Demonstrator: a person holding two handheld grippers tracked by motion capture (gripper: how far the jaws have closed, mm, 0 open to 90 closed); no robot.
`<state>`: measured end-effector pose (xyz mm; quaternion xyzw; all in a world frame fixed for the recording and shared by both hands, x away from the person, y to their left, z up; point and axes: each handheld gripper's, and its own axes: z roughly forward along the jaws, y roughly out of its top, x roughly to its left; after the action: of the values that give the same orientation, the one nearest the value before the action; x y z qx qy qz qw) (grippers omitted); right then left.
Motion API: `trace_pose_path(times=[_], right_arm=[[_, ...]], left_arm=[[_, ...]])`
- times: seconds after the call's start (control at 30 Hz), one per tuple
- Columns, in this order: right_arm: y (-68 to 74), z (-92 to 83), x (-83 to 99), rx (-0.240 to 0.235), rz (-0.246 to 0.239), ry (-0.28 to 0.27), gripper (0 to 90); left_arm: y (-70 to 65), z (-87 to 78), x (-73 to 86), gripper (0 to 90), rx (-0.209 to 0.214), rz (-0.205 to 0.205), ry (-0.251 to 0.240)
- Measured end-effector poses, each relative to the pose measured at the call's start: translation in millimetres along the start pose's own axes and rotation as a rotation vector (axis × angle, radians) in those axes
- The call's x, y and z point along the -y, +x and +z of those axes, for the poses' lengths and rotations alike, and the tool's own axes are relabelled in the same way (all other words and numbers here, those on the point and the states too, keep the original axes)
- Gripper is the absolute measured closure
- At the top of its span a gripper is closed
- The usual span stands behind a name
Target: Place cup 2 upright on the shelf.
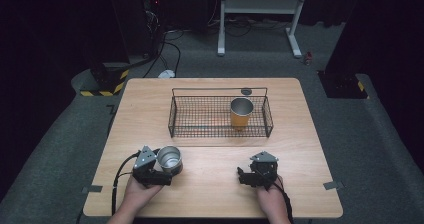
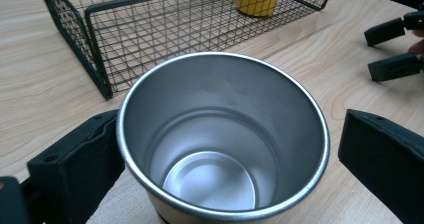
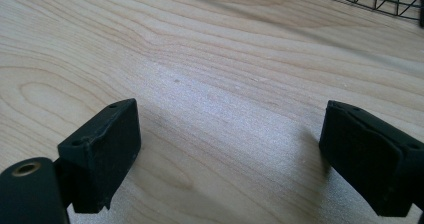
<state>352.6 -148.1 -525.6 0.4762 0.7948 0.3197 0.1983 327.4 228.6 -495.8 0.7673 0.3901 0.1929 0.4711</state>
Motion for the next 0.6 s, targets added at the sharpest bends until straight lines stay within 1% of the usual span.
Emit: trace_pose_path(times=[0.13,0.17,0.2,0.27,0.33,0.43,0.5,0.57,0.6], right_arm=[[0.4,-0.3,0.2,-0.002,0.003,0.002,9.6],[0.4,-0.3,0.2,-0.003,0.003,0.002,9.6],[0.4,-0.3,0.2,-0.003,0.003,0.002,9.5],[0.4,-0.3,0.2,-0.003,0.003,0.002,9.6],[0.4,-0.3,0.2,-0.003,0.003,0.002,9.5],[0.3,-0.2,0.2,-0.003,0.002,0.002,9.5],[0.2,-0.2,0.1,-0.003,0.001,0.002,9.5],[0.2,-0.2,0.1,-0.004,0.001,0.002,9.5],[0.2,-0.2,0.1,-0.004,0.001,0.002,9.5]], left_arm=[[-0.6,1.3,2.9,1.2,-0.011,-0.005,0.000],[-0.4,1.3,3.7,1.6,-0.011,-0.001,-0.003],[-0.9,1.7,4.8,2.3,-0.011,-0.007,-0.009],[-1.0,2.3,6.3,4.4,-0.018,-0.001,-0.015],[0.4,3.8,7.6,5.6,-0.019,-0.012,-0.018],[2.8,3.5,8.2,11.0,-0.023,-0.018,-0.033],[3.2,4.2,8.6,13.5,-0.011,-0.026,-0.033],[2.1,4.8,8.9,14.4,-0.019,-0.021,-0.031],[1.8,4.7,9.1,14.7,-0.030,-0.008,-0.031]])
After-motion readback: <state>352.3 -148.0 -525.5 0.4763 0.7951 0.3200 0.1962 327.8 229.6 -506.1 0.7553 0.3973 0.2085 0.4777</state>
